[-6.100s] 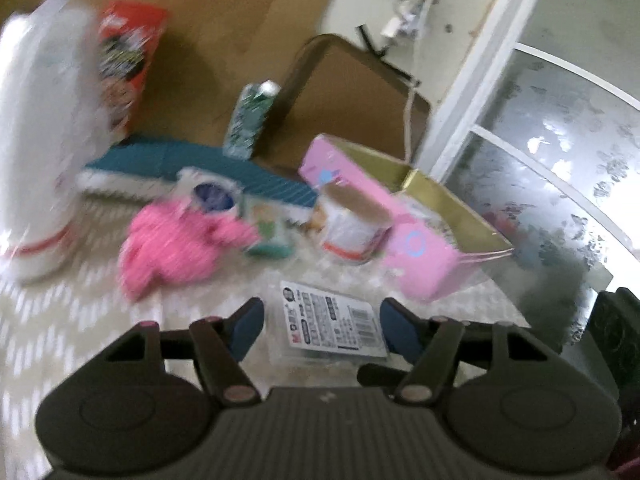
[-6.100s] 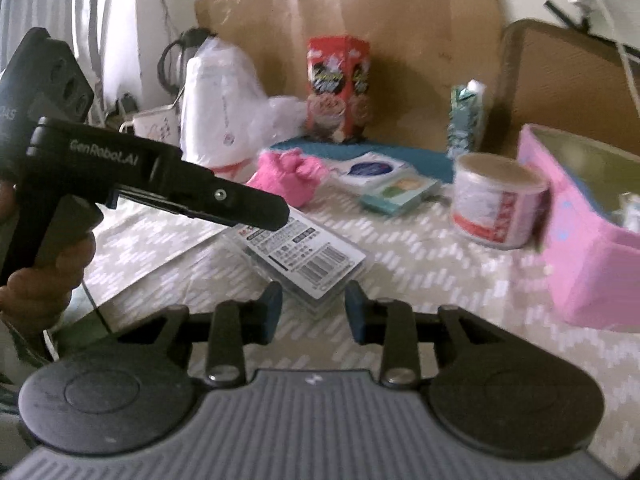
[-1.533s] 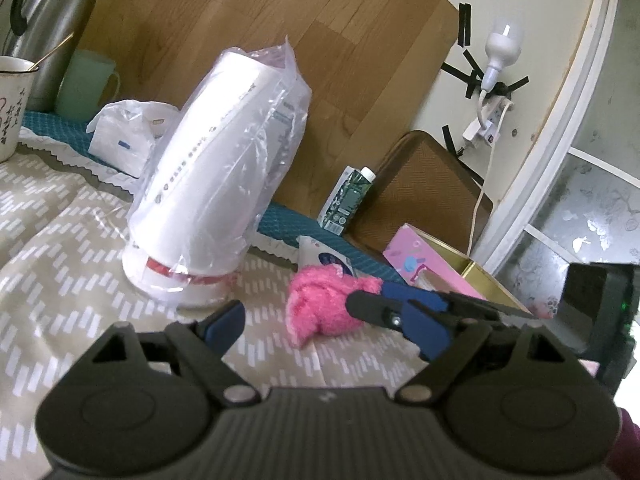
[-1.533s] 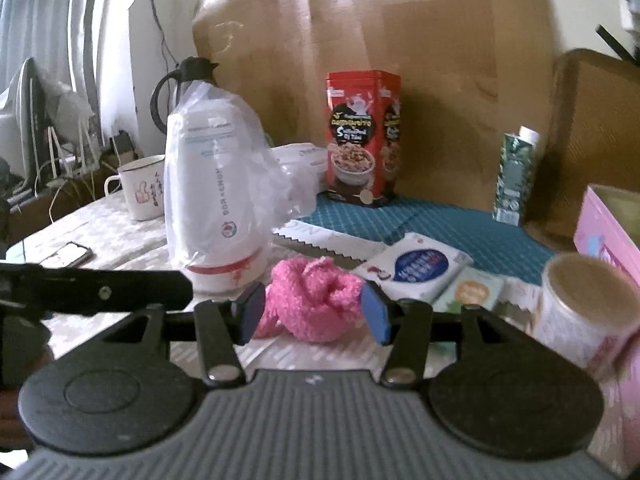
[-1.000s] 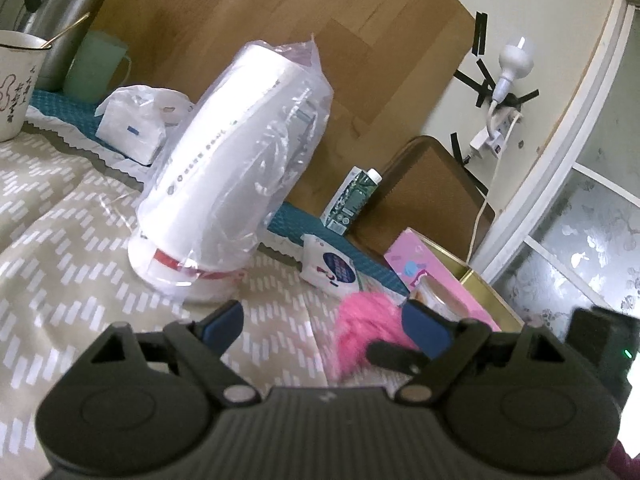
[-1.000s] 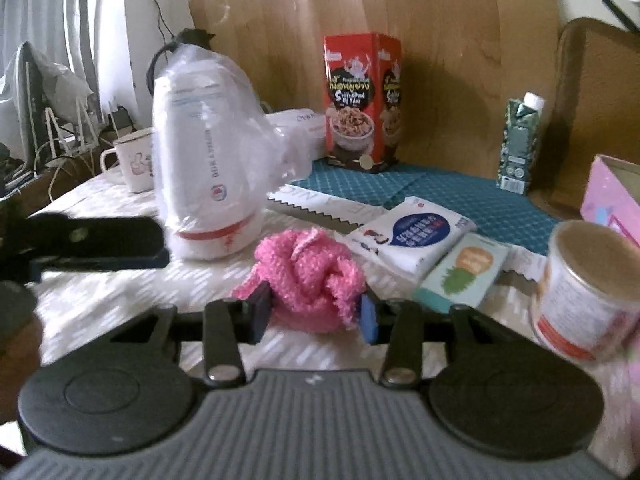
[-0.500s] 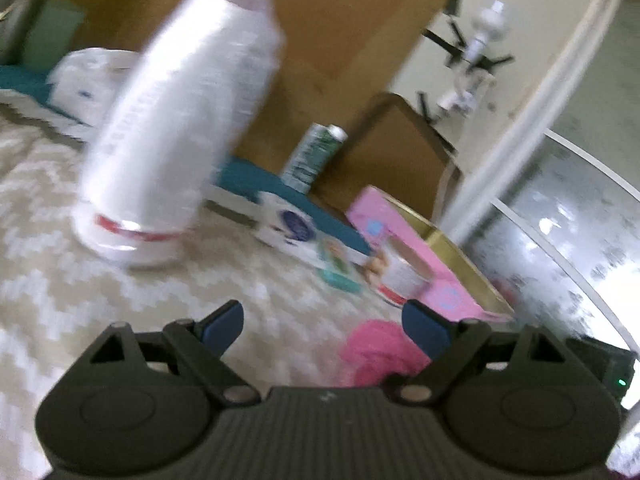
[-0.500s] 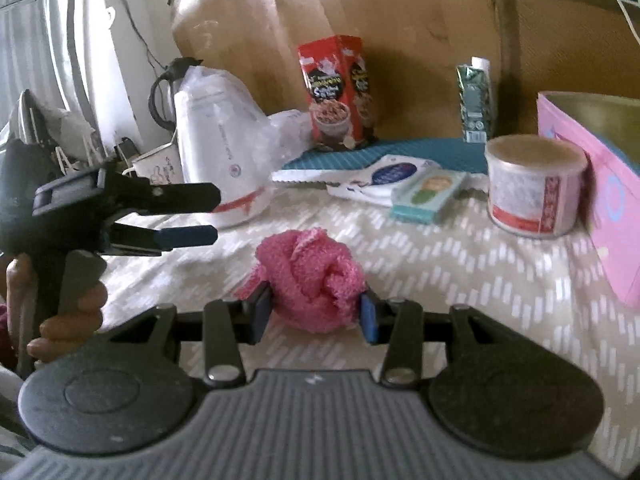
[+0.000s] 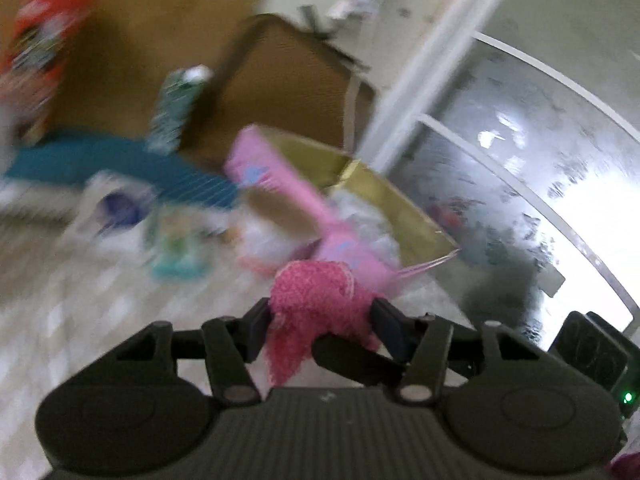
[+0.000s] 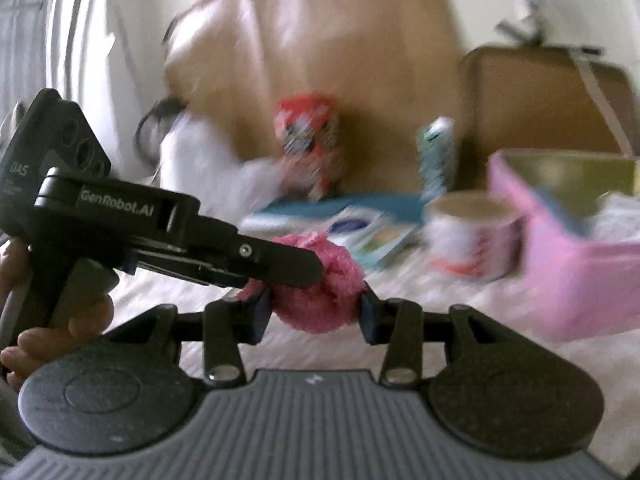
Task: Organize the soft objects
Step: 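Carry the pink cloth into the pink tin box with the left gripper, then open the left gripper and withdraw it from the tin box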
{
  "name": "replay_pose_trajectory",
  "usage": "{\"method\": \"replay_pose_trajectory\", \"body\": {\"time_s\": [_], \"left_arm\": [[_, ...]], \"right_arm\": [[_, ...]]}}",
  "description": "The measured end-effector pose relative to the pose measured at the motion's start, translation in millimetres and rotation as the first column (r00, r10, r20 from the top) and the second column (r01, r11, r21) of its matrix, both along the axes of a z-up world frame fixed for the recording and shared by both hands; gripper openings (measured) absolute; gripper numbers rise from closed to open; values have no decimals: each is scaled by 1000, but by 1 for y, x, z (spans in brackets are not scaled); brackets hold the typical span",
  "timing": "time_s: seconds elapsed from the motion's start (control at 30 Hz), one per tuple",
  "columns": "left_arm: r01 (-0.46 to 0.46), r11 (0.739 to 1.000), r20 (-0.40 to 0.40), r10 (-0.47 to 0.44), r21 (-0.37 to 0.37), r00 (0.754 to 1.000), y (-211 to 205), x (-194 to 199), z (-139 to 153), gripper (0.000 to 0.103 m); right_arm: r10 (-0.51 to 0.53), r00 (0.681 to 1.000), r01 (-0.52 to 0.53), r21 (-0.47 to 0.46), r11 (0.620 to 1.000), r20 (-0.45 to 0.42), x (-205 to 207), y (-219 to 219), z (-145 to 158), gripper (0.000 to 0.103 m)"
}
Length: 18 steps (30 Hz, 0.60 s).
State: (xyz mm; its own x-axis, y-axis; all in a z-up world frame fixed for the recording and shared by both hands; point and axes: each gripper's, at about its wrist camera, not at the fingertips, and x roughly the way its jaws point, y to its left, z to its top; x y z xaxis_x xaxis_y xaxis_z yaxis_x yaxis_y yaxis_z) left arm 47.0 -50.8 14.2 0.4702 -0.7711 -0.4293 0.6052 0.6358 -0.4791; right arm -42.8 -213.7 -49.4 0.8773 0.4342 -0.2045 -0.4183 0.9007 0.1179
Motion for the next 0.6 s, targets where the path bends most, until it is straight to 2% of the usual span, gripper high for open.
{"method": "replay_pose_trajectory", "body": {"time_s": [0.13, 0.3, 0.33, 0.4, 0.43, 0.5, 0.53, 0.57, 0.6], "left_arm": [[86, 996, 68, -88, 36, 994, -62, 17, 20, 55], [124, 989, 108, -132, 77, 985, -121, 37, 37, 57], [110, 990, 135, -122, 93, 983, -131, 42, 42, 61], [54, 988, 205, -83, 145, 975, -153, 53, 50, 81], [29, 984, 220, -67, 175, 973, -163, 61, 52, 97], [-38, 970, 247, -24, 241, 969, -181, 77, 50, 96], [-68, 962, 251, -1, 265, 968, -184, 81, 49, 94], [-93, 958, 243, 25, 273, 970, -183, 85, 48, 92], [-95, 961, 226, 36, 259, 974, -178, 86, 48, 91]], "right_arm": [[-129, 988, 128, 9, 992, 84, -3, -38, 16, 47], [-263, 960, 257, 69, 964, 95, 6, -89, 26, 47], [-282, 955, 274, 85, 958, 96, 9, -98, 25, 47], [-315, 944, 306, 101, 947, 100, 24, -110, 28, 47], [-328, 939, 319, 94, 943, 103, 32, -114, 28, 47], [-379, 921, 374, 65, 925, 94, 61, -121, 28, 51], [-404, 911, 402, 43, 915, 81, 75, -124, 28, 57], [-422, 904, 422, 12, 907, 65, 88, -126, 25, 65], [-449, 892, 450, -7, 893, 54, 95, -128, 22, 65]]}}
